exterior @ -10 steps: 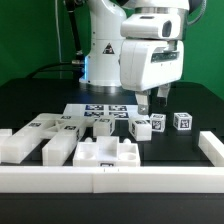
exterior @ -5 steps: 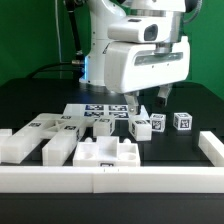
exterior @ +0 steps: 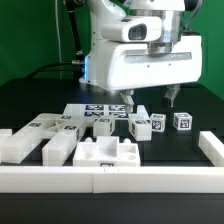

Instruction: Assemble chair

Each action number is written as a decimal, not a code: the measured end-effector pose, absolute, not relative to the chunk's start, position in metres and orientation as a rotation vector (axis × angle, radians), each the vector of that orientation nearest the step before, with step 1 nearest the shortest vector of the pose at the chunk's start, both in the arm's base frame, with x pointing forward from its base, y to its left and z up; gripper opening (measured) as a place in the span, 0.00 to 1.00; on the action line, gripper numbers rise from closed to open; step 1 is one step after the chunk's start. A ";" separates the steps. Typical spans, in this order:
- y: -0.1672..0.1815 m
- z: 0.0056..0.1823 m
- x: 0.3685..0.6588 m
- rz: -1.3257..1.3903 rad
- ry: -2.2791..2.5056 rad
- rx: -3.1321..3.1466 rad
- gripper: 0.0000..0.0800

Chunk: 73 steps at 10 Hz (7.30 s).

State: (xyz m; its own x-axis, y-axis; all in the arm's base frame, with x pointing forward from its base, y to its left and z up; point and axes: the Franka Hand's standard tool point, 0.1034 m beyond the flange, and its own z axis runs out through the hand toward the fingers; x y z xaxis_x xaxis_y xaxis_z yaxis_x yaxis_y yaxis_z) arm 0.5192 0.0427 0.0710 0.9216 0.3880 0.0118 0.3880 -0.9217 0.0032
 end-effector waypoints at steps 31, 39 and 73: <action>0.004 0.006 0.577 0.070 0.014 3.165 0.10; 0.006 0.006 0.576 0.069 0.014 3.165 0.04; 0.063 0.062 0.573 -0.010 0.125 3.157 0.81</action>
Offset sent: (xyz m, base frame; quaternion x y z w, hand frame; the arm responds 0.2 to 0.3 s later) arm 0.0267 -0.0373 -0.0121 -0.0102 0.0072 0.1526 0.9882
